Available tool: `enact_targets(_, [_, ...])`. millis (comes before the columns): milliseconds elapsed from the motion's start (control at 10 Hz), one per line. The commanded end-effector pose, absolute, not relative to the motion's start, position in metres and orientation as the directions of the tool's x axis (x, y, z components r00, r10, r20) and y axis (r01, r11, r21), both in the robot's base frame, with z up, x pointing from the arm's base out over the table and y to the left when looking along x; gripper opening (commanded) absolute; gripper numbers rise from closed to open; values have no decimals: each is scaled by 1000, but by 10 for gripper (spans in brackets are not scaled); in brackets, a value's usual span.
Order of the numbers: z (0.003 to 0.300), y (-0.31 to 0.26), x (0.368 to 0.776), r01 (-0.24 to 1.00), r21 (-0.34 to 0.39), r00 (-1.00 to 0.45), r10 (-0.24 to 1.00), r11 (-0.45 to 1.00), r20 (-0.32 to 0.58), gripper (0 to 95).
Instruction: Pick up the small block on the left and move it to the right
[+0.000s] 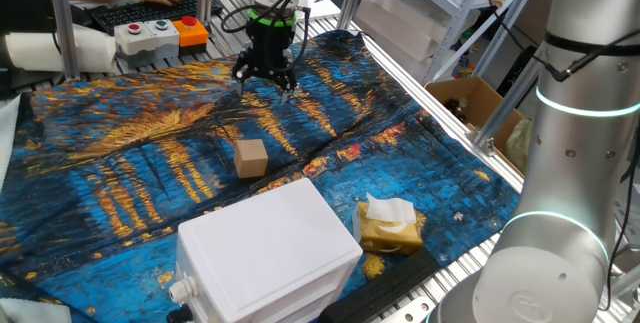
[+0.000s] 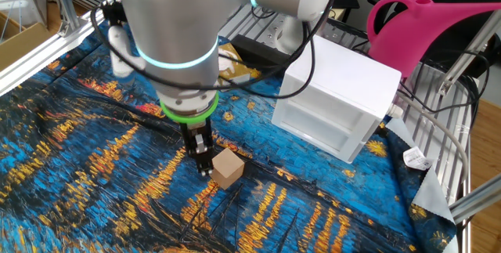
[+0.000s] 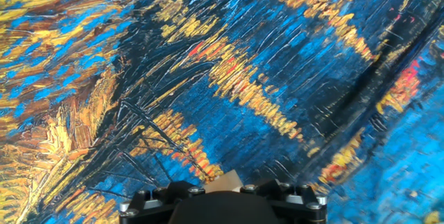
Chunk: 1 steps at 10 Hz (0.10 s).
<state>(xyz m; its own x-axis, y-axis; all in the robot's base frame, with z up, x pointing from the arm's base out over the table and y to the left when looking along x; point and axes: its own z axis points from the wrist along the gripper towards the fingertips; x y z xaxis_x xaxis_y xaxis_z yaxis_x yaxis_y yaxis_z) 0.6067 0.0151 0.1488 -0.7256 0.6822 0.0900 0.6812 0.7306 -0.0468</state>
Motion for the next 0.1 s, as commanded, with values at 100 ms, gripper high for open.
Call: enact_targets(100, [153, 15, 608, 688, -46, -719, 689, 724, 95, 950])
